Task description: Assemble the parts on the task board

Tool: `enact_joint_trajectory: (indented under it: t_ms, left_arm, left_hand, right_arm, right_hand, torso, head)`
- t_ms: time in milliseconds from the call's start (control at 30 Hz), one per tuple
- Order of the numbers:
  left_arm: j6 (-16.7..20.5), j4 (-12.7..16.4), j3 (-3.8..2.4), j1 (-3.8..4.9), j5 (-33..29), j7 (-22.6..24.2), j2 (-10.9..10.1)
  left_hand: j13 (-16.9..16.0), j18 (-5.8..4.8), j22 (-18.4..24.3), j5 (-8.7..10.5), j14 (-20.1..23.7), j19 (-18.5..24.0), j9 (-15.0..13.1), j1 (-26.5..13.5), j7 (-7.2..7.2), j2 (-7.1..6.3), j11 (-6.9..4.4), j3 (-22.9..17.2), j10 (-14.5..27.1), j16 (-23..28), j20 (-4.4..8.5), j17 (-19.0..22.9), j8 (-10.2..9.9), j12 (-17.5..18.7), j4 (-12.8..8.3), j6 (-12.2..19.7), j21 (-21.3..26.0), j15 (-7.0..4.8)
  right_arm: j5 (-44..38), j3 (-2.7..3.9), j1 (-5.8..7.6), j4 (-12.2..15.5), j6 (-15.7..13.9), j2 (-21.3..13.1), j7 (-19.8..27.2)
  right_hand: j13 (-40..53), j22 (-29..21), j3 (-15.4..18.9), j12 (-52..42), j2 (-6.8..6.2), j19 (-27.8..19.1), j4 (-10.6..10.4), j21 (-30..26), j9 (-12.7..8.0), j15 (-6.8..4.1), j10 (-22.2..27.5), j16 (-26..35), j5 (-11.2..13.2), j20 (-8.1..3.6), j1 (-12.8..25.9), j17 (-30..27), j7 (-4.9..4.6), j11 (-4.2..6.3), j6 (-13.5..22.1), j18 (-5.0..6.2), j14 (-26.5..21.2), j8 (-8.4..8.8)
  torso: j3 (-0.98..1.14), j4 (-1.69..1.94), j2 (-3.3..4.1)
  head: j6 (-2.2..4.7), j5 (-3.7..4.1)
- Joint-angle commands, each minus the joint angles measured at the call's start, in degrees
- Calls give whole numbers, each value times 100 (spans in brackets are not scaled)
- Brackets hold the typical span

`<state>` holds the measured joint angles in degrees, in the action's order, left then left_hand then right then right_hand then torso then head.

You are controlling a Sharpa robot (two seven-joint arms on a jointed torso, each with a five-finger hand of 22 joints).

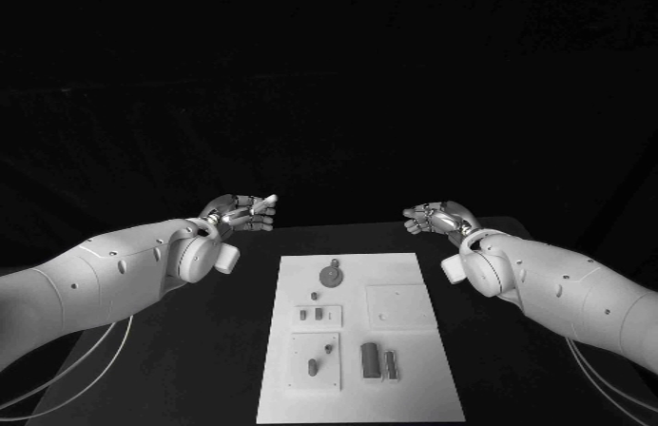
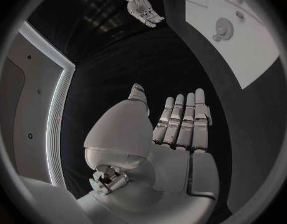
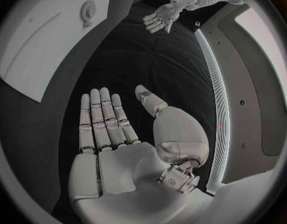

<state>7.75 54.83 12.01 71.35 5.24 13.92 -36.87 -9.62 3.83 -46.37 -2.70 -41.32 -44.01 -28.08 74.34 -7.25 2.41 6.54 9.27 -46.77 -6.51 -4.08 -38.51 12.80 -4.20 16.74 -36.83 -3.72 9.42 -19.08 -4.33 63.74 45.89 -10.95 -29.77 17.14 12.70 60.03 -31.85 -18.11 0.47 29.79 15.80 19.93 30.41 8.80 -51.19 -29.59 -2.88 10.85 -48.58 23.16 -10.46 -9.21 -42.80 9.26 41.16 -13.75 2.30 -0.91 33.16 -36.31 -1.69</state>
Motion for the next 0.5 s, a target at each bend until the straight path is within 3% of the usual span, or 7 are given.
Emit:
enact_joint_trajectory:
  t_ms: [33, 233, 433, 467, 500]
  left_arm:
    - [-153, -64, -6, 1, -164, 299, 33]
    - [-240, -102, -6, -26, -164, 319, 95]
    - [-275, -103, -7, -53, -149, 338, 121]
    - [-129, -112, 0, -54, -92, 186, 110]
    - [-116, -100, -4, -58, -94, 191, 107]
  left_hand:
    - [35, -87, 40, -22, 54, 54, 6, 52, 26, 32, -12, 39, 42, 39, 0, 41, -21, 26, 10, 55, 5, -8]
    - [82, -120, 100, -22, 67, 91, -9, 60, 48, 64, -32, 42, 29, 52, 9, 97, 15, 12, 10, 23, -1, -12]
    - [109, -134, 133, -22, 52, 95, -21, 91, 33, 89, -17, 35, -7, 46, 16, 129, 49, -4, 8, -22, -7, 2]
    - [962, -383, 4637, 270, 4132, 4401, 2808, -2183, 725, -241, -654, -927, 4677, 651, 408, 3851, -1280, 420, -1674, 3683, 372, -942]
    - [962, -383, 4637, 270, 4132, 4401, 2808, -2254, 725, -241, -654, -927, 4677, 651, 408, 3851, -1280, 420, -1674, 3683, 372, -942]
  right_arm:
    - [261, 13, -29, 9, 371, 25, 232]
    - [314, 16, -44, 40, 388, 4, 227]
    - [315, 18, -44, 98, 398, -30, 221]
    - [235, 14, -45, 67, 233, -22, 112]
    - [240, 16, -45, 79, 222, -26, 115]
  right_hand:
    - [-99, -29, 66, 113, 23, -24, -7, -52, -13, -1, 40, 110, 9, 8, 56, -46, 11, 10, 62, -107, -64, 14]
    - [-237, -80, 156, 240, 39, 12, -23, -121, -29, 1, -23, 212, 10, 28, 98, -91, 8, 10, 101, -75, -47, -8]
    - [-301, -103, 180, 294, 55, 37, -37, -153, -39, 2, -64, 252, 10, 38, 99, -106, 0, 7, 114, -57, -26, -22]
    - [-1270, -1868, 3185, 1811, -47, -2979, -1580, -1993, -3041, -880, 5119, 2959, 288, -1085, 4858, -2316, 1046, 921, 4280, -926, -4116, 1375]
    - [-1270, -1949, 3185, 1811, -47, -2979, -1580, -1993, -3041, -880, 5119, 2959, 288, -1085, 4858, -2316, 1046, 921, 4280, -926, -4116, 1375]
  torso:
    - [8, -7, -52]
    - [41, -22, -91]
    - [70, -29, -98]
    - [47, -22, -87]
    - [40, -19, -89]
  head:
    - [170, -23]
    - [378, -83]
    - [485, -107]
    - [428, -90]
    - [423, -84]
